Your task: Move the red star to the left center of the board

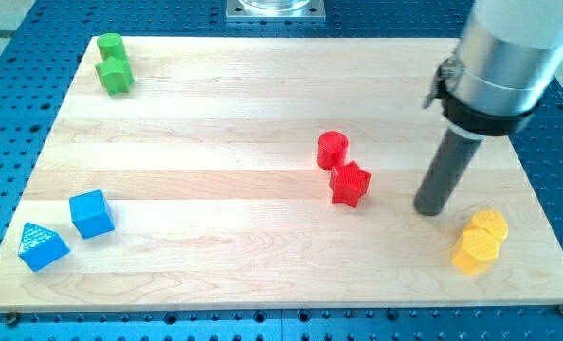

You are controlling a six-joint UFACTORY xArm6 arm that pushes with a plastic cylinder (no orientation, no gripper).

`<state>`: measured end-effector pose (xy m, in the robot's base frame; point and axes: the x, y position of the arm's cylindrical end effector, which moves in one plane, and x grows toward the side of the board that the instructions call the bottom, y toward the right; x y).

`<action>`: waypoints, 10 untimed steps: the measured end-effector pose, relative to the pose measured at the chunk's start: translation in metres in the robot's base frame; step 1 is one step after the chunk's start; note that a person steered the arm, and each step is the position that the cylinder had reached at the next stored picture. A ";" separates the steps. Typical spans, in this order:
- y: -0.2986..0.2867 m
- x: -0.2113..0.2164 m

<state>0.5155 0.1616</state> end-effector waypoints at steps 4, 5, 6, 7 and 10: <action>0.000 0.009; -0.010 0.014; -0.010 0.014; -0.010 0.014; -0.094 -0.037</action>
<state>0.4786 0.0677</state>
